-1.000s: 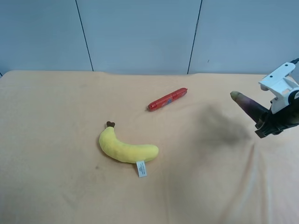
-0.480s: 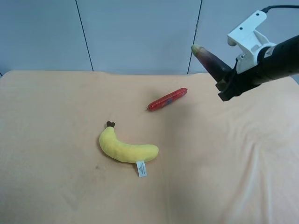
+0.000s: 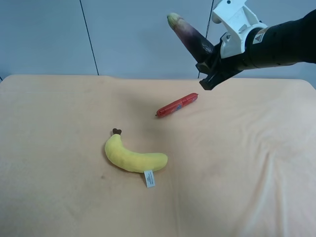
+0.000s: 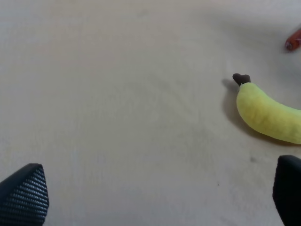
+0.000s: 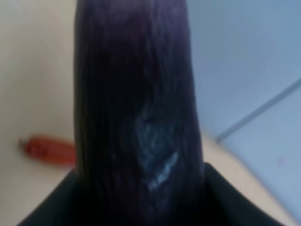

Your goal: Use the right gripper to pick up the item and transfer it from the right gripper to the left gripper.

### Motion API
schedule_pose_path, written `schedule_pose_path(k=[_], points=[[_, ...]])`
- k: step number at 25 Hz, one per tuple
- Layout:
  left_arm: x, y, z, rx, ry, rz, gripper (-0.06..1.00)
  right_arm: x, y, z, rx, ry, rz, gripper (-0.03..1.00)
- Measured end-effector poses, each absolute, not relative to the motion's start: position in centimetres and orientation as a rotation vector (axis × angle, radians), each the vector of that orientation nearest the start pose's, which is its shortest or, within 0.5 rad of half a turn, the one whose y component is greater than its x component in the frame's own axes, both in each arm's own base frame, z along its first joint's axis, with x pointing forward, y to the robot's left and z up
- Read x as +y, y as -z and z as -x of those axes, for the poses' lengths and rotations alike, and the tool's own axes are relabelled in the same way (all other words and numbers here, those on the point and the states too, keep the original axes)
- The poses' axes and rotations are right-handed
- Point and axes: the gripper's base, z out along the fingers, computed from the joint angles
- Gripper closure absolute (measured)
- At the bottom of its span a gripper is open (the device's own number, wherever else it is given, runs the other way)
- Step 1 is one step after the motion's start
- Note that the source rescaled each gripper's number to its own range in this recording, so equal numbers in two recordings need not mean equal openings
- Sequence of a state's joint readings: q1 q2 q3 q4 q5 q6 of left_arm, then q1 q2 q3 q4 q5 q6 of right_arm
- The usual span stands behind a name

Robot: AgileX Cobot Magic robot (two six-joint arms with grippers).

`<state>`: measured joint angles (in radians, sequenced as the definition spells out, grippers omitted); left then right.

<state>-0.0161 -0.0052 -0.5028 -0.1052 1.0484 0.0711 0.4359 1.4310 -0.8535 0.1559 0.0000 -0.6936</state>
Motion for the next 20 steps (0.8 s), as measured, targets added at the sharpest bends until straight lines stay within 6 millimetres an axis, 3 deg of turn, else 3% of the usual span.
schedule_pose_path(k=[5,20], points=[[-0.8,-27.9,0.6,2.019,0.091,-0.093,-0.05,14.1,-27.6,-28.2,1.703,0.069,0.929,0.96],[-0.8,-27.9,0.6,2.019,0.091,-0.093,-0.05,14.3,-29.3,-28.7,1.503,0.135,0.896,0.96]])
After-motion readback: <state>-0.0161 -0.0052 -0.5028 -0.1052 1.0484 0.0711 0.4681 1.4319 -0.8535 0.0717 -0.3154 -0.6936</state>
